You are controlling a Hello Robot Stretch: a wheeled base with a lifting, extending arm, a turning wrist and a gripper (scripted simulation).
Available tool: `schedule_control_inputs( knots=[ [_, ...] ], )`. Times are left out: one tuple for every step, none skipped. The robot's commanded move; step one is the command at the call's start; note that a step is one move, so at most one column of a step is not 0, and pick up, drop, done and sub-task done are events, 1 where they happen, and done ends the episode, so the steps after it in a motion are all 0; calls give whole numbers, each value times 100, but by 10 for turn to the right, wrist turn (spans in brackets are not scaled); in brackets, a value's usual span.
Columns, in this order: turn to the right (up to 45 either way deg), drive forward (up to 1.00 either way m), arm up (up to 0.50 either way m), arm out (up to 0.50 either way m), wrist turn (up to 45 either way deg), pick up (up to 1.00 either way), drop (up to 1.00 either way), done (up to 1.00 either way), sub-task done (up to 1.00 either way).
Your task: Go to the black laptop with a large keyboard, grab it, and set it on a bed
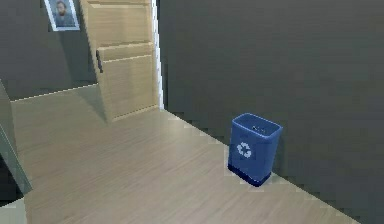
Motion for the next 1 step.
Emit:
schedule_control_inputs(
  knots=[
    [-450, 0, 0, 0, 0, 0, 0, 0, 0]
  ],
)
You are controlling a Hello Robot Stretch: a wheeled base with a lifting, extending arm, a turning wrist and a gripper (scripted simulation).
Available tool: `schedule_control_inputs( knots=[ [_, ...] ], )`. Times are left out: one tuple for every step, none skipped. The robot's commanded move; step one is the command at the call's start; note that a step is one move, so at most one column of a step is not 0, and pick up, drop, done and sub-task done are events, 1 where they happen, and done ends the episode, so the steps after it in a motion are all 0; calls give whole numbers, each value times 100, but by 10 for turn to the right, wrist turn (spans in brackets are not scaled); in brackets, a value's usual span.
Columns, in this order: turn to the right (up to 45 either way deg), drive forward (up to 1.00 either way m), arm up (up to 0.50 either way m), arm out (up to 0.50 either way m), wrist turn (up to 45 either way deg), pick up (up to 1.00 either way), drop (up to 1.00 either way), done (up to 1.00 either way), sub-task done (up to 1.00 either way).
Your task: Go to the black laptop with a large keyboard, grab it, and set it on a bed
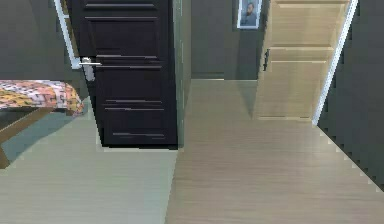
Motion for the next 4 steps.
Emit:
schedule_control_inputs(
  knots=[
    [120, 0, 0, 0, 0, 0, 0, 0, 0],
    [360, 0, 0, 0, 0, 0, 0, 0, 0],
    [-450, 0, 0, 0, 0, 0, 0, 0, 0],
    [450, 0, 0, 0, 0, 0, 0, 0, 0]
  ],
)
